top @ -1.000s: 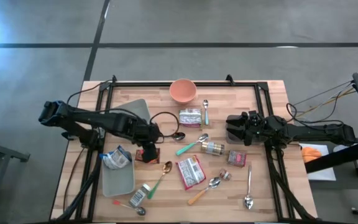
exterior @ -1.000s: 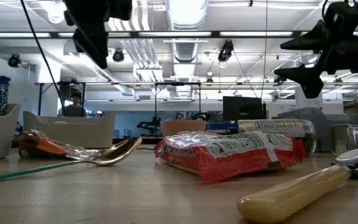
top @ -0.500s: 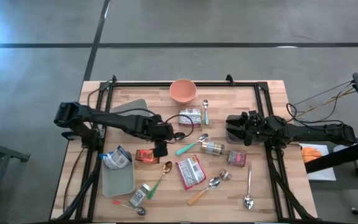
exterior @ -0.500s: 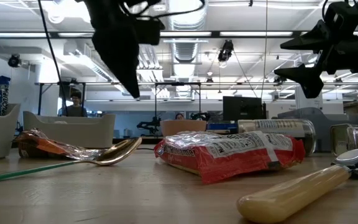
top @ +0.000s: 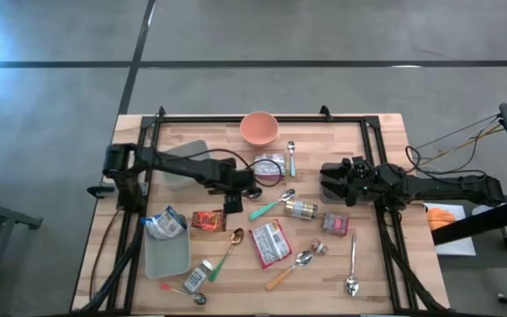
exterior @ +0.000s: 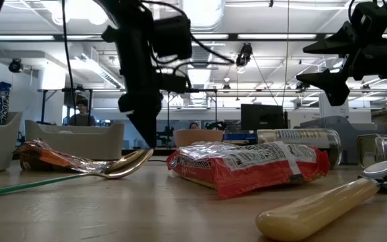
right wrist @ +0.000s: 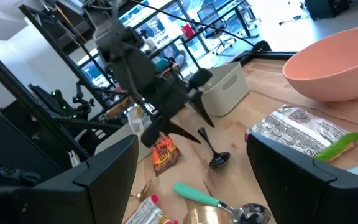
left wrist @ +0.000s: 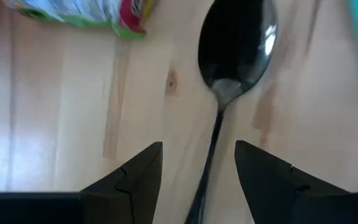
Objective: Pick & Place Food Item
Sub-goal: Put the black spoon into the black bin
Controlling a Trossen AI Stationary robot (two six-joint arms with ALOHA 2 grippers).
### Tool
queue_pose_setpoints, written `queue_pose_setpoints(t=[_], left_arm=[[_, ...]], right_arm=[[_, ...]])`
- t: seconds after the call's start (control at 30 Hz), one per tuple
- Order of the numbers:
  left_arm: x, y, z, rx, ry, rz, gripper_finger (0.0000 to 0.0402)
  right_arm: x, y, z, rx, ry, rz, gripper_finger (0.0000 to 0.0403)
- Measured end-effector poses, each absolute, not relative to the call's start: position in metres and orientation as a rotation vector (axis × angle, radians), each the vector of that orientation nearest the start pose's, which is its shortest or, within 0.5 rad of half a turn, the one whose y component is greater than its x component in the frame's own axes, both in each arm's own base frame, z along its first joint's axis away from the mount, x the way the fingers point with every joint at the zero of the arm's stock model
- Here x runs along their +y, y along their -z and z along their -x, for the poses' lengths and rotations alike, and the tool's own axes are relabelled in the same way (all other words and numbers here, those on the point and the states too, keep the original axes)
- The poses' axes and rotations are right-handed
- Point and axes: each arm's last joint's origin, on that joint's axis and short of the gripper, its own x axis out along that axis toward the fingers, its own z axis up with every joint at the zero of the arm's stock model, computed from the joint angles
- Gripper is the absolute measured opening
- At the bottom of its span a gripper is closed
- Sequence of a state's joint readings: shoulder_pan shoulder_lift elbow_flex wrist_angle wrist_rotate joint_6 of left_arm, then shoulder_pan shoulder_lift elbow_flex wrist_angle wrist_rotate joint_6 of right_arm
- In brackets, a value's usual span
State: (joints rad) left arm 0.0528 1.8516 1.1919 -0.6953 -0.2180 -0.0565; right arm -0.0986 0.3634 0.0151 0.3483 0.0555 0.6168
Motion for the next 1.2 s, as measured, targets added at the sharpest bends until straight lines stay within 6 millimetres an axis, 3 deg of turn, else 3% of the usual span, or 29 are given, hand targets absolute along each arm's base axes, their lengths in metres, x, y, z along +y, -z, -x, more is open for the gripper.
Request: queue_pose_setpoints(t=[0.37,0.6,1.07,1.2], left_arm=[[0.029,-0.138,-0.354,1.359,-0.21,-0.144,0.0204],[0.031,-0.136,-0.353,1.355,-0.166,-0.11,0.0192],[0.04,-0.124,-0.348,1.325,-0.06,0.093,0.0019],[0.041,-0.121,-0.346,1.316,-0.098,0.167,0.0006]], right_arm=[[-0.014,-0.17,-0.12,-0.045,0.15,-0.59,0.0297],[-0.013,-0.17,-0.12,-0.044,0.15,-0.588,0.0296],[-0.013,-0.17,-0.12,-0.044,0.15,-0.58,0.0297],[-0.013,-0.17,-0.12,-0.045,0.149,-0.581,0.0296]])
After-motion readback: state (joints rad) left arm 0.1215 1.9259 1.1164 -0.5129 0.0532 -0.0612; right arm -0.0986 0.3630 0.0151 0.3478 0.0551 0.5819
